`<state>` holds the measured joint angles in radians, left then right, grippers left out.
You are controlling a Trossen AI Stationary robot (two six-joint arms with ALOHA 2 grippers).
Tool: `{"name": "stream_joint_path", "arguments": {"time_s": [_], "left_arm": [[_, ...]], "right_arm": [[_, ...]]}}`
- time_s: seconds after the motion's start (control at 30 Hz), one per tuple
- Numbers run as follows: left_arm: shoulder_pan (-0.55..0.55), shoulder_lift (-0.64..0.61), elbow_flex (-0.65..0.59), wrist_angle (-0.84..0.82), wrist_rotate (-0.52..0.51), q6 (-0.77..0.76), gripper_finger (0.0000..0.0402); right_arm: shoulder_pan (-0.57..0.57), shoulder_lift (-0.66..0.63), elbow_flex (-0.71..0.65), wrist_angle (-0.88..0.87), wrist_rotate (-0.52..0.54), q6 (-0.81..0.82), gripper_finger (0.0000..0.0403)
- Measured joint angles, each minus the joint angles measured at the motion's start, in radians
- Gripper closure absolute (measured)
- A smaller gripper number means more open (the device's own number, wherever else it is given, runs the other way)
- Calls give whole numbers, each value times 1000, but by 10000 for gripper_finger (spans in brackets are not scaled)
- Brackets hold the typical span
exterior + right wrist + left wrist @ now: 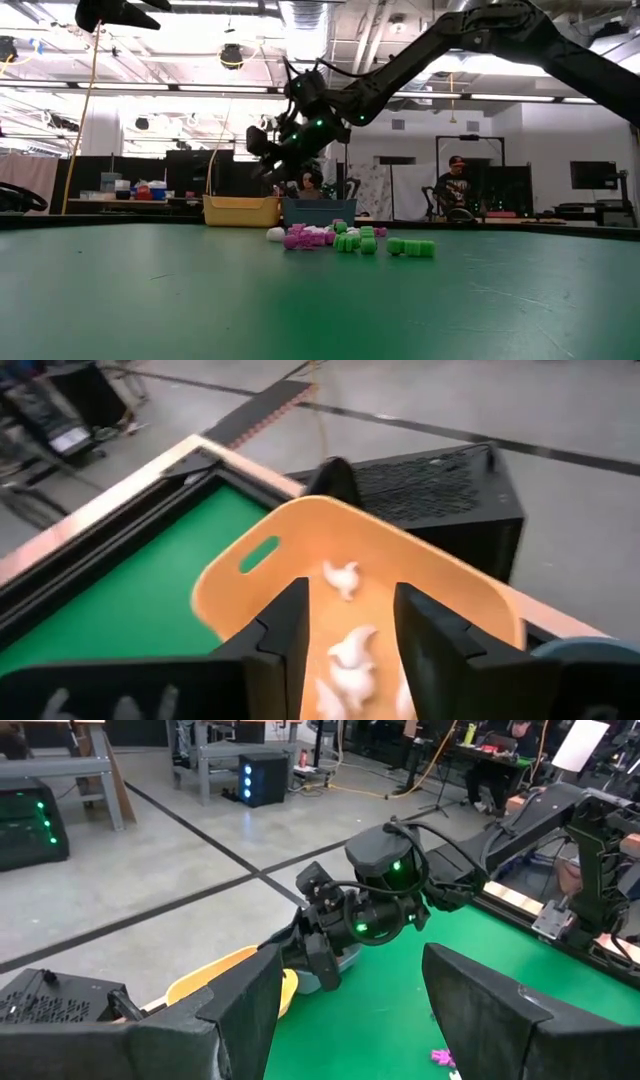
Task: Sort Halloween decoration
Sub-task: Put the pink skeleton into the yellow bin
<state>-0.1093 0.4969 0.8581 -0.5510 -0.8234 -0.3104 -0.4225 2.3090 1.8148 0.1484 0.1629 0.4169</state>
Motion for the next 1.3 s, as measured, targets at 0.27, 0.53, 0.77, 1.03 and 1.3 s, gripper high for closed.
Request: {"name": "stream_joint_path", "arguments": {"time_s": [0.27,0.53,0.77,1.03,1.3], "left_arm": [[0,0,0,0,6,0,170],[0,0,0,0,9,0,170],[0,0,0,0,34,-3,170],[0,0,0,-10,34,-5,170],[0,0,0,-24,34,-25,170]], "right_arm": [[4,-205,-1,-116,-60,-184,259],[4,-553,2,-663,-57,-389,269],[93,-780,-116,-1158,45,-297,269],[334,-1093,-606,-945,293,34,269],[484,-1052,-963,-414,388,85,269]]}}
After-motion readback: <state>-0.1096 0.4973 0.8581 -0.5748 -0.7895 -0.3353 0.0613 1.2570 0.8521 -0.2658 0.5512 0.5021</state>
